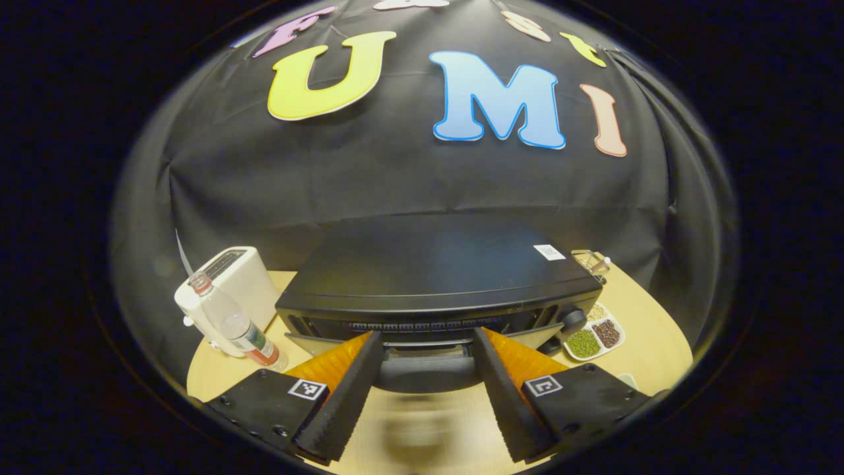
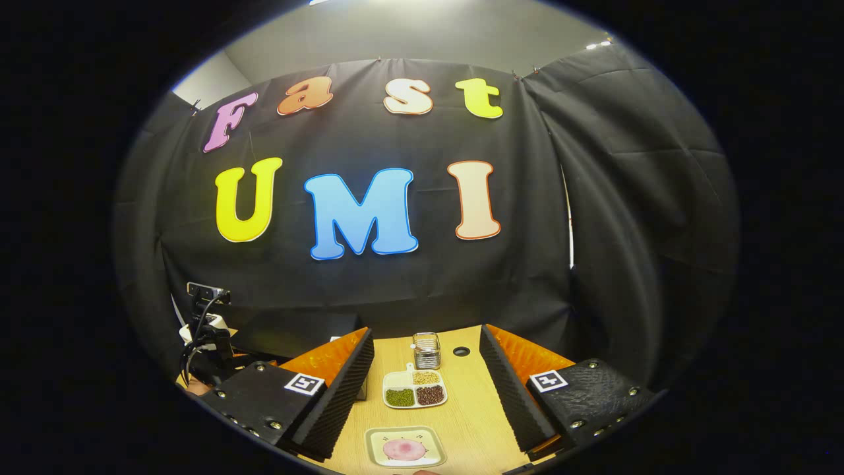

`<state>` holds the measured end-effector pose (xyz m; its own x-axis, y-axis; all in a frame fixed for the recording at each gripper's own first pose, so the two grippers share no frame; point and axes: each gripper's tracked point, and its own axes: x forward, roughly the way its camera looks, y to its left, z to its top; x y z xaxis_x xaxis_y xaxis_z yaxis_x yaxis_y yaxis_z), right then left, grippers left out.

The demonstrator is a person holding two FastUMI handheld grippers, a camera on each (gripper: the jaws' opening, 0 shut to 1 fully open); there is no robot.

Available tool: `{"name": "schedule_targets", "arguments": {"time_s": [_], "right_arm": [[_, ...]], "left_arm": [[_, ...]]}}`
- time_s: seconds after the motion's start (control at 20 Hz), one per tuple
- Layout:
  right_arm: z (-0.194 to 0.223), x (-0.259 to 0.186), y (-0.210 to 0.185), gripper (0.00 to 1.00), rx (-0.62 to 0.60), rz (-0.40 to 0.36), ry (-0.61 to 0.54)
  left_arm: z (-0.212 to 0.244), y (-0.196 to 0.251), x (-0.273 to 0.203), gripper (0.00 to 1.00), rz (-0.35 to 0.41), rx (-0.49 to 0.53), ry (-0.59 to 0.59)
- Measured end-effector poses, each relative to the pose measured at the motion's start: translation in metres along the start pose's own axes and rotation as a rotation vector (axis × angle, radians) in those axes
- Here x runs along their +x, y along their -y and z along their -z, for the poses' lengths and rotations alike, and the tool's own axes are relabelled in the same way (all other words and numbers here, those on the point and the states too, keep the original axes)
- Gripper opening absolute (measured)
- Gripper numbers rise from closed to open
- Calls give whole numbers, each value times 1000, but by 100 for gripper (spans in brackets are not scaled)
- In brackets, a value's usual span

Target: Open the electric oven with the left hand, put the food in, and close the electric oven.

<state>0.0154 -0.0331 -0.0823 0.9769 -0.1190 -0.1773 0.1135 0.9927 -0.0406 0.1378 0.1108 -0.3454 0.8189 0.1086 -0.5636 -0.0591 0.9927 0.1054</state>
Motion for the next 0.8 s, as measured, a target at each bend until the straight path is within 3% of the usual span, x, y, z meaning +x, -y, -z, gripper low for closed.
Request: {"name": "schedule_targets", "arguments": {"time_s": [0.8], "right_arm": [[7,-7,2,98,-14,0,-18]], "left_arm": [[69,9,-39,93,-1,41,-65]]}}
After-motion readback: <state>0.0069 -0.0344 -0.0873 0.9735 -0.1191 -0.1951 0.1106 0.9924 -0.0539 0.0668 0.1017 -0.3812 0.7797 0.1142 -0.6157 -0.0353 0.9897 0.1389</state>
